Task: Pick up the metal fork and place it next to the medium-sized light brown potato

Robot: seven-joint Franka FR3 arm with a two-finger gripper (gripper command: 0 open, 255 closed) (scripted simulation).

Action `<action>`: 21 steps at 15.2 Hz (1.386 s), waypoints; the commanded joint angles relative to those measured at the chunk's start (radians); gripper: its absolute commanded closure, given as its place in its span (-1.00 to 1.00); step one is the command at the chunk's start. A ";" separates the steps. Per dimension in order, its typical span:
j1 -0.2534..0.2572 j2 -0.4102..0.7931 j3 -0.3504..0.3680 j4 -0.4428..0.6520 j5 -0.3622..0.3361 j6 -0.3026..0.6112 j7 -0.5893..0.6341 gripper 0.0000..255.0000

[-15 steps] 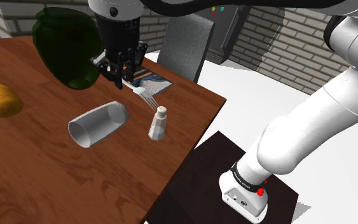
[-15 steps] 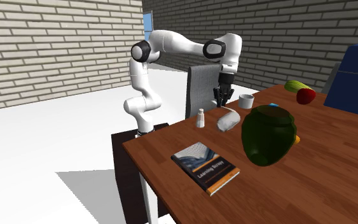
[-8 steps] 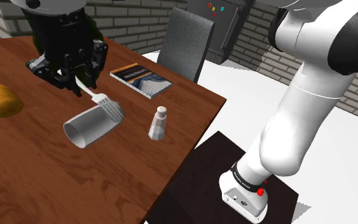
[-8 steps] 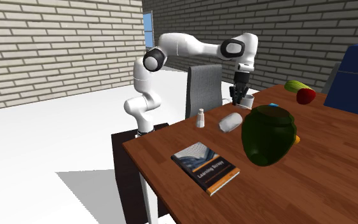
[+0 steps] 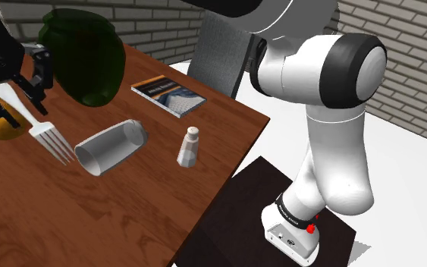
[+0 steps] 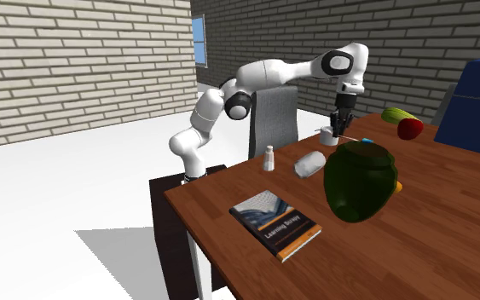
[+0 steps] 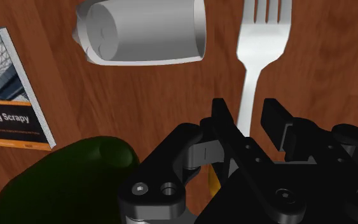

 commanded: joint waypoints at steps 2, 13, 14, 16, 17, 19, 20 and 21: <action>0.041 0.047 -0.014 0.045 -0.023 -0.005 0.014 1.00; -0.064 -0.006 0.011 -0.216 0.011 0.176 0.072 1.00; -0.070 -0.008 0.011 -0.234 0.012 0.190 0.076 1.00; -0.081 -0.010 0.012 -0.267 0.013 0.217 0.084 1.00; -0.086 -0.011 0.012 -0.283 0.013 0.230 0.088 1.00; -0.095 -0.011 0.013 -0.312 0.013 0.256 0.096 1.00; -0.099 -0.011 0.012 -0.326 0.012 0.269 0.100 1.00; -0.102 -0.011 0.012 -0.340 0.011 0.281 0.104 1.00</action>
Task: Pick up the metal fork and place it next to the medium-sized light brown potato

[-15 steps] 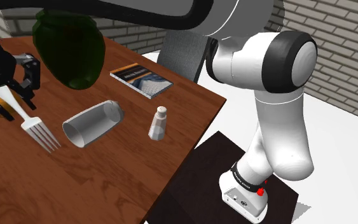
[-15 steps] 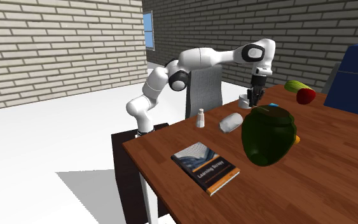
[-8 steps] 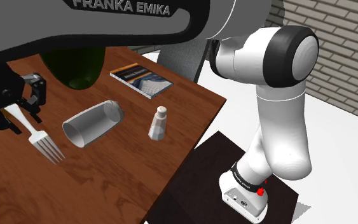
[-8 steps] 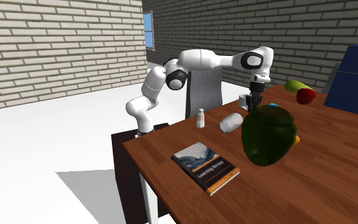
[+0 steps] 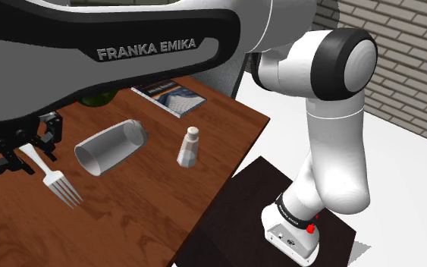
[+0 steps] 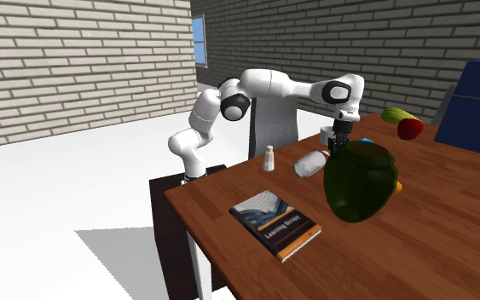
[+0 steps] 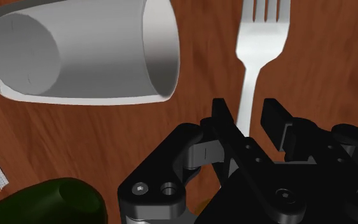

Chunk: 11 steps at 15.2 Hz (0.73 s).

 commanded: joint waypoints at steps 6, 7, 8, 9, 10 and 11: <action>-0.012 0.001 -0.001 -0.052 -0.003 0.047 0.017 1.00; -0.012 0.001 -0.001 -0.052 -0.003 0.047 0.017 1.00; -0.012 0.001 -0.001 -0.052 -0.003 0.047 0.017 1.00; -0.012 0.001 -0.001 -0.052 -0.003 0.047 0.017 1.00; -0.012 0.001 -0.001 -0.052 -0.003 0.047 0.017 1.00; -0.012 0.001 -0.001 -0.052 -0.003 0.047 0.017 -1.00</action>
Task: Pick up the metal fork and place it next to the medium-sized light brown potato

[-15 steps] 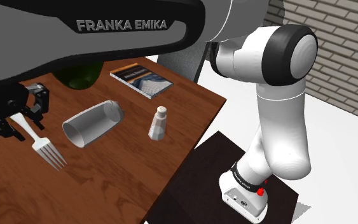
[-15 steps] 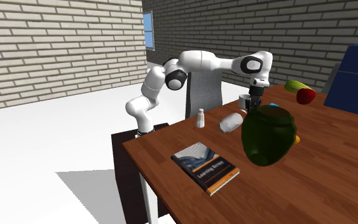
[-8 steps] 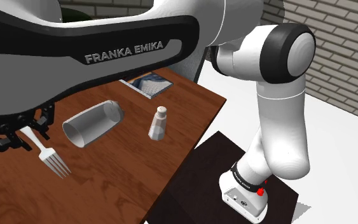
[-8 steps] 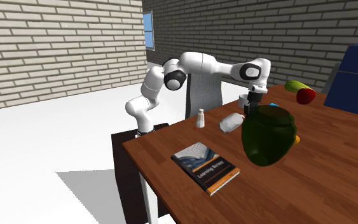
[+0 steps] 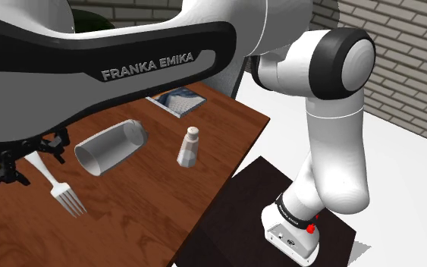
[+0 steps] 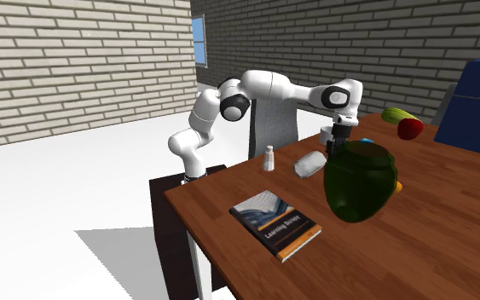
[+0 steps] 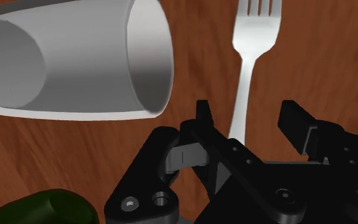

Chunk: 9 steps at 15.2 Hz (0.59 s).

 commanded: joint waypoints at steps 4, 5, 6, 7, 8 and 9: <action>0.000 0.000 0.000 0.000 0.000 0.000 0.000 -1.00; 0.000 0.000 0.000 0.000 0.000 0.000 0.000 -1.00; 0.015 0.002 0.001 0.038 0.001 -0.033 -0.006 -1.00; 0.032 0.006 0.000 0.080 0.001 -0.068 -0.012 -1.00; 0.051 0.013 -0.001 0.126 -0.001 -0.104 -0.019 -1.00; 0.068 0.019 -0.003 0.165 -0.004 -0.134 -0.025 -1.00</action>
